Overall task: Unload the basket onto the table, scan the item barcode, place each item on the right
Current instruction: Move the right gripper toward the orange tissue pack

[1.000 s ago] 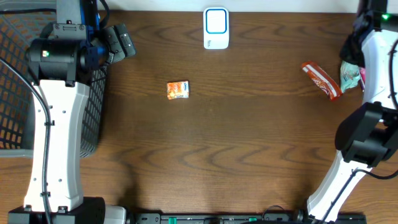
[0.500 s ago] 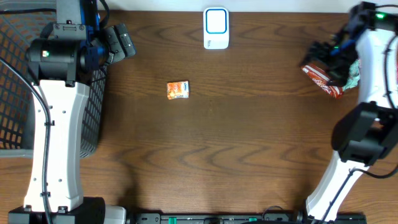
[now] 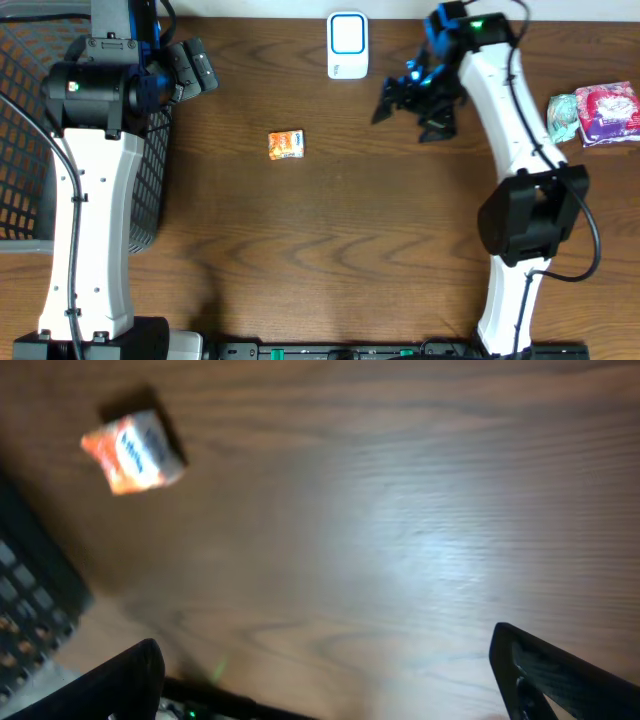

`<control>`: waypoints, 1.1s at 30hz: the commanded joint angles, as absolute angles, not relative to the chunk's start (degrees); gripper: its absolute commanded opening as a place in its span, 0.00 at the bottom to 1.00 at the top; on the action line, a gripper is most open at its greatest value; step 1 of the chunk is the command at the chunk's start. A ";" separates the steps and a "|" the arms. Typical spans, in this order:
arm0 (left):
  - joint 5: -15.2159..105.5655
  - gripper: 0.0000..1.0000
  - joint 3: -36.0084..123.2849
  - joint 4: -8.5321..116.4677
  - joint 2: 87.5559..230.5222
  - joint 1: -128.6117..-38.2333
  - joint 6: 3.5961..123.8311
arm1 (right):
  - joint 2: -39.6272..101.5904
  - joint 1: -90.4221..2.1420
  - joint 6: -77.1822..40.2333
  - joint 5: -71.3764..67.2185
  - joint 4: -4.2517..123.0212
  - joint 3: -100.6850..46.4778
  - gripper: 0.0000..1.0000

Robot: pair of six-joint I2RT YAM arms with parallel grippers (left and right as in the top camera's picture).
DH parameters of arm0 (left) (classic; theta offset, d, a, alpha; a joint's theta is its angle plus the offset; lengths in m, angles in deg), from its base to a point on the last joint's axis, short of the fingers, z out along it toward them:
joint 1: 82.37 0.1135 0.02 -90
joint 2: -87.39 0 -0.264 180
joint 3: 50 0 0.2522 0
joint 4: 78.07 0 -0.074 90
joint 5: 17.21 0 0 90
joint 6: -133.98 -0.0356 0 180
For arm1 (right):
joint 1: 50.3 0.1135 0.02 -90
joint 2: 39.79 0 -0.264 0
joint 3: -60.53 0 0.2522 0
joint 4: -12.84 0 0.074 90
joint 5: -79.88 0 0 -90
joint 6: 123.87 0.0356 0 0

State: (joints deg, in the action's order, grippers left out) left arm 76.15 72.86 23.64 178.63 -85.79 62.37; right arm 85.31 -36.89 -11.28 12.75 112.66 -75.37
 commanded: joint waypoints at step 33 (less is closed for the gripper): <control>76.50 0.98 73.06 23.47 178.81 -85.55 62.65 | 85.07 -23.63 -16.38 3.48 106.06 -75.27 0.99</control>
